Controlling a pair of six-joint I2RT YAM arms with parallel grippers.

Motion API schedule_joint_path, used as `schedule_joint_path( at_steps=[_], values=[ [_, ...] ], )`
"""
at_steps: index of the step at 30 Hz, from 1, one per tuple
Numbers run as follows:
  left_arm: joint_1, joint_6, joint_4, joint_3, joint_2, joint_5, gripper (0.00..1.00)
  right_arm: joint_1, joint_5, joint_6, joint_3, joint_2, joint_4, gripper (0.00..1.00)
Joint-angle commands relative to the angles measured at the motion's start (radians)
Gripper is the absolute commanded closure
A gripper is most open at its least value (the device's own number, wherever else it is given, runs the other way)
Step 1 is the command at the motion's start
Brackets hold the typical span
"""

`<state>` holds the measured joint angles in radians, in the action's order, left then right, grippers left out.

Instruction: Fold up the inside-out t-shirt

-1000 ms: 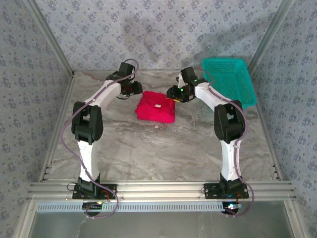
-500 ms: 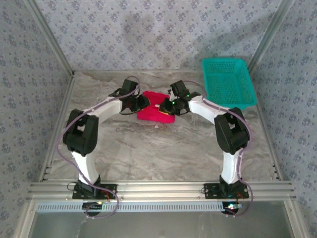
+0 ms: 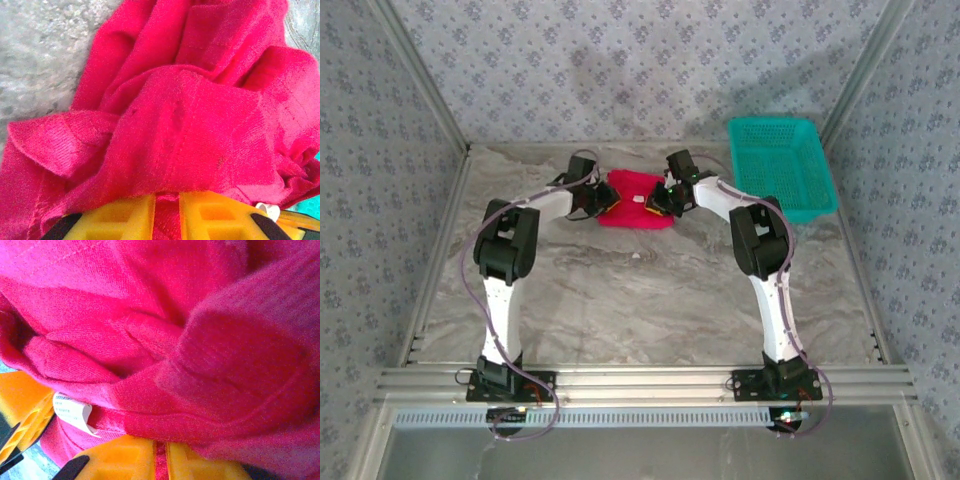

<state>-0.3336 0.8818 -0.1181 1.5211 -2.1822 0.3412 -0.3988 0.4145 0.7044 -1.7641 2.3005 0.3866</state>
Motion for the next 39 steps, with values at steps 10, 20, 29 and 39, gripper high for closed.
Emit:
schedule_joint_path(
  at_steps=[10,20,29,39],
  values=[
    [0.014,-0.227,-0.287,-0.042,0.36,-0.284,0.4,-0.073,-0.089,-0.147,-0.066,-0.087,0.112,0.48],
    [0.015,-0.264,-0.215,-0.385,0.712,-0.267,0.39,-0.065,-0.167,-0.044,-0.415,0.237,0.256,0.47],
    [0.013,-0.247,-0.127,-0.674,1.001,-0.269,0.37,-0.122,-0.004,0.176,-0.747,0.508,0.006,0.41],
    [0.016,-0.305,0.02,-0.857,1.143,-0.341,0.27,-0.165,0.006,0.209,-0.929,0.568,-0.21,0.27]
  ],
)
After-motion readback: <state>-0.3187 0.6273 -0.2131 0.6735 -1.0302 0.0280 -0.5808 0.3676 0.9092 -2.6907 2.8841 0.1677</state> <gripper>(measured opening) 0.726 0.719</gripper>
